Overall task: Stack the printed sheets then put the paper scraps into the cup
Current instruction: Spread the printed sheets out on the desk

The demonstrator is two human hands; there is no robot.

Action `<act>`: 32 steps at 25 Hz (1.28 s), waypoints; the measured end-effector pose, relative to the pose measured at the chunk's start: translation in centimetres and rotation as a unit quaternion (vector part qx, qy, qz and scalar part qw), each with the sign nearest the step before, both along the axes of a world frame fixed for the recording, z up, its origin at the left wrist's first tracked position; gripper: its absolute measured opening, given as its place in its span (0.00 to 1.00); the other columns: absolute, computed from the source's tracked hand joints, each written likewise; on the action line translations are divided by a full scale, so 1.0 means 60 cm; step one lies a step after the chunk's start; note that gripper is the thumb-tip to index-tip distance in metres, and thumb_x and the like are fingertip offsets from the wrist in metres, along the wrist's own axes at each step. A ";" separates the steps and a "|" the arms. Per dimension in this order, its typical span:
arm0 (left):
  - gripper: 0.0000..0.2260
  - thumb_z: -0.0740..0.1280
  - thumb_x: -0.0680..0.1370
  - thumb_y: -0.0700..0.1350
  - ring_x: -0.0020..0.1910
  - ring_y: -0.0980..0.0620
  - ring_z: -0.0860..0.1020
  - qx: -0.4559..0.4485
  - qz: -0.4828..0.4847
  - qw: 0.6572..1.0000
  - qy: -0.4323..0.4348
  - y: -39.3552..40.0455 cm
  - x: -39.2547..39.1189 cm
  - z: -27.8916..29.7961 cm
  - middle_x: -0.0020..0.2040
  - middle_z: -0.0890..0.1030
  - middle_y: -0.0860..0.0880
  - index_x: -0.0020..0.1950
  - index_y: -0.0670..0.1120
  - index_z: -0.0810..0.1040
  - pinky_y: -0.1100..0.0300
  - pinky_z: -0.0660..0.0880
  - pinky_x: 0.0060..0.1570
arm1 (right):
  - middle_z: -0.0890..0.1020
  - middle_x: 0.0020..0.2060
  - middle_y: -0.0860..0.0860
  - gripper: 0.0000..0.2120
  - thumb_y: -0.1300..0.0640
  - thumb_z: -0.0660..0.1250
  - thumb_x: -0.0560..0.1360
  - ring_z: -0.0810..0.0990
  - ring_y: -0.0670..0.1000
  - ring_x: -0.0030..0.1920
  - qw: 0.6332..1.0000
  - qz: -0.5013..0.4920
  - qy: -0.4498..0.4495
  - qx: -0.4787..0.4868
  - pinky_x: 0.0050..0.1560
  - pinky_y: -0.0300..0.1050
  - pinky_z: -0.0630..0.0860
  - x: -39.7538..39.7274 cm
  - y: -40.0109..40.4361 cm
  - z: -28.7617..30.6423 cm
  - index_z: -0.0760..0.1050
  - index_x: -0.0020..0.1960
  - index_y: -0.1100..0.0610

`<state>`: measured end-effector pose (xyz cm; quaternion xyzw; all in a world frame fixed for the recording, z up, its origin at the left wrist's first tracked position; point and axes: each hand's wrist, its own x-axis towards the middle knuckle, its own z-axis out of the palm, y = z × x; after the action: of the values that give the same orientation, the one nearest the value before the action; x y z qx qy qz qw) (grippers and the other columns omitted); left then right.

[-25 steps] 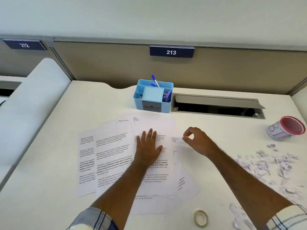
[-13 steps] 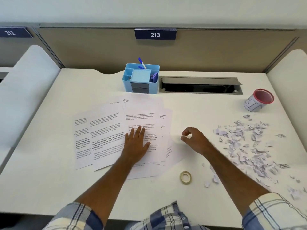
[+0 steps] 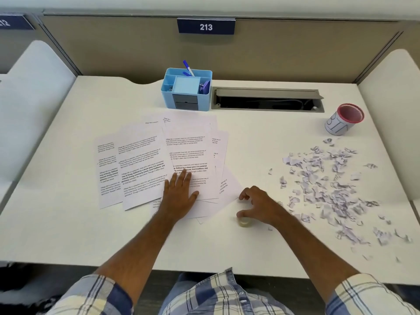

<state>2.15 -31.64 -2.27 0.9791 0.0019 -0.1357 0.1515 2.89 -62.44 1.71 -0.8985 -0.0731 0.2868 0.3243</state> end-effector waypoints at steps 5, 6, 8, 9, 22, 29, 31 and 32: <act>0.41 0.45 0.77 0.69 0.85 0.41 0.52 0.003 -0.006 1.000 0.011 -0.007 -0.009 0.001 0.86 0.52 0.49 0.86 0.48 0.53 0.40 0.48 0.81 | 0.71 0.57 0.46 0.31 0.46 0.82 0.63 0.68 0.50 0.58 0.995 0.081 -0.004 -0.061 0.58 0.52 0.72 -0.030 -0.004 -0.009 0.72 0.61 0.48; 0.40 0.47 0.78 0.67 0.85 0.41 0.51 0.002 -0.005 1.000 0.014 -0.007 -0.011 0.000 0.86 0.52 0.49 0.86 0.49 0.53 0.40 0.48 0.81 | 0.70 0.57 0.45 0.31 0.47 0.82 0.63 0.68 0.50 0.58 0.994 0.089 -0.009 -0.068 0.57 0.52 0.73 -0.034 -0.003 -0.014 0.72 0.61 0.48; 0.37 0.50 0.80 0.65 0.85 0.41 0.51 0.001 -0.005 1.000 0.018 -0.007 -0.013 0.003 0.86 0.51 0.49 0.86 0.49 0.52 0.41 0.47 0.82 | 0.69 0.56 0.44 0.29 0.51 0.81 0.64 0.69 0.50 0.57 0.994 0.086 -0.021 -0.068 0.55 0.53 0.74 -0.040 -0.001 -0.021 0.72 0.60 0.48; 0.36 0.52 0.81 0.64 0.85 0.42 0.50 0.002 -0.006 1.000 0.019 -0.005 -0.013 0.003 0.86 0.51 0.49 0.86 0.49 0.52 0.41 0.47 0.82 | 0.69 0.55 0.44 0.27 0.53 0.80 0.65 0.69 0.50 0.57 0.994 0.079 -0.027 -0.064 0.55 0.53 0.74 -0.042 0.001 -0.023 0.72 0.60 0.48; 0.34 0.57 0.85 0.61 0.85 0.42 0.49 -0.002 -0.003 1.000 0.004 0.076 0.014 0.025 0.86 0.50 0.49 0.86 0.49 0.50 0.42 0.46 0.82 | 0.73 0.59 0.48 0.24 0.55 0.76 0.71 0.71 0.53 0.60 0.993 -0.015 -0.111 -0.022 0.56 0.46 0.70 0.030 0.107 -0.003 0.74 0.64 0.52; 0.34 0.58 0.85 0.59 0.85 0.42 0.48 0.005 -0.002 1.000 -0.001 0.155 0.061 0.039 0.86 0.49 0.49 0.86 0.48 0.50 0.43 0.44 0.82 | 0.75 0.62 0.50 0.26 0.53 0.76 0.73 0.74 0.55 0.62 0.986 -0.047 -0.162 0.020 0.62 0.48 0.72 0.134 0.207 0.045 0.75 0.68 0.53; 0.34 0.58 0.85 0.59 0.85 0.42 0.47 0.004 0.001 1.000 -0.002 0.176 0.078 0.042 0.86 0.49 0.49 0.86 0.48 0.49 0.43 0.44 0.82 | 0.75 0.62 0.50 0.27 0.53 0.76 0.73 0.73 0.54 0.63 0.983 -0.050 -0.174 0.032 0.63 0.47 0.72 0.168 0.235 0.063 0.73 0.70 0.53; 0.34 0.58 0.85 0.59 0.85 0.43 0.47 0.003 0.001 1.000 -0.002 0.186 0.085 0.042 0.86 0.49 0.49 0.86 0.48 0.49 0.43 0.44 0.82 | 0.75 0.62 0.49 0.26 0.53 0.76 0.74 0.73 0.53 0.63 0.982 -0.050 -0.178 0.037 0.62 0.47 0.72 0.185 0.249 0.072 0.72 0.69 0.52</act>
<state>7.24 -20.51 0.25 0.9798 0.0032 -0.1340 0.1484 14.02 -47.48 6.06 -0.9251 -0.0951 0.1029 0.3530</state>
